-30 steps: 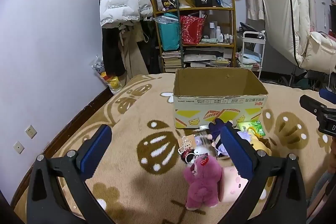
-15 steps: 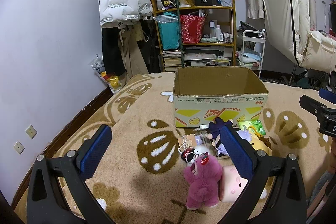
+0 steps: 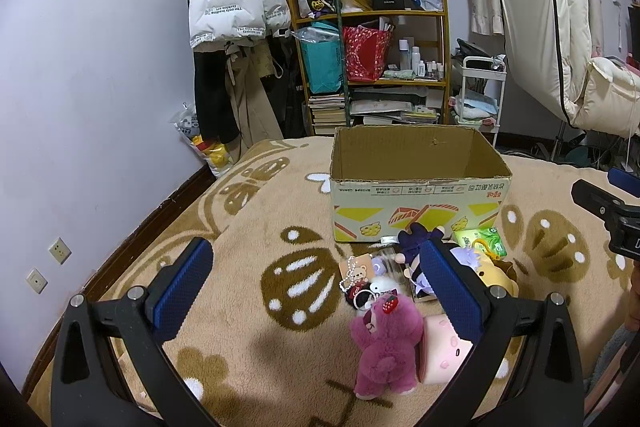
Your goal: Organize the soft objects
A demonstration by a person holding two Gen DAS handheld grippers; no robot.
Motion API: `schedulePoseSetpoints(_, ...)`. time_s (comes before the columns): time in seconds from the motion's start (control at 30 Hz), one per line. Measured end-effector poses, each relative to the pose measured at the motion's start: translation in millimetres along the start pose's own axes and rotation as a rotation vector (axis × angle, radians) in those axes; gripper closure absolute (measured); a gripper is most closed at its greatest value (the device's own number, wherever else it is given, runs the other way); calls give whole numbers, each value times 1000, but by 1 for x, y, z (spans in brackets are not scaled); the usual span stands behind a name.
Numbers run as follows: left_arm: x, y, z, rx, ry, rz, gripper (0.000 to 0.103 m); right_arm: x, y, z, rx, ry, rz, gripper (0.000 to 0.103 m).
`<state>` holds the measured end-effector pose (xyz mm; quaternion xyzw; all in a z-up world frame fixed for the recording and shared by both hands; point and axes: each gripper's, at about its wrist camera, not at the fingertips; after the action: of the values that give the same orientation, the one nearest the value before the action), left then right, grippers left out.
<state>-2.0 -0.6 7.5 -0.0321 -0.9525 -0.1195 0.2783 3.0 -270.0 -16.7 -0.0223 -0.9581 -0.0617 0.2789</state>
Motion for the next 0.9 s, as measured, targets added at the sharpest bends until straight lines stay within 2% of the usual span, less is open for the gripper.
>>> schedulePoseSetpoints(0.9,-5,-1,5,-3,8,0,1,-2,0,1,-6,-1,10,0)
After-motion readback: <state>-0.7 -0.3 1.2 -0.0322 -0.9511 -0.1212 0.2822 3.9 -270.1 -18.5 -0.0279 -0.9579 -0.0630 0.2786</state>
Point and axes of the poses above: each gripper's, at about its wrist camera, not at the fingertips, and x roughly against the way its jaws point, y to its left, z to its underside, and after that the axes turned 5 degrees about -x, right-handed
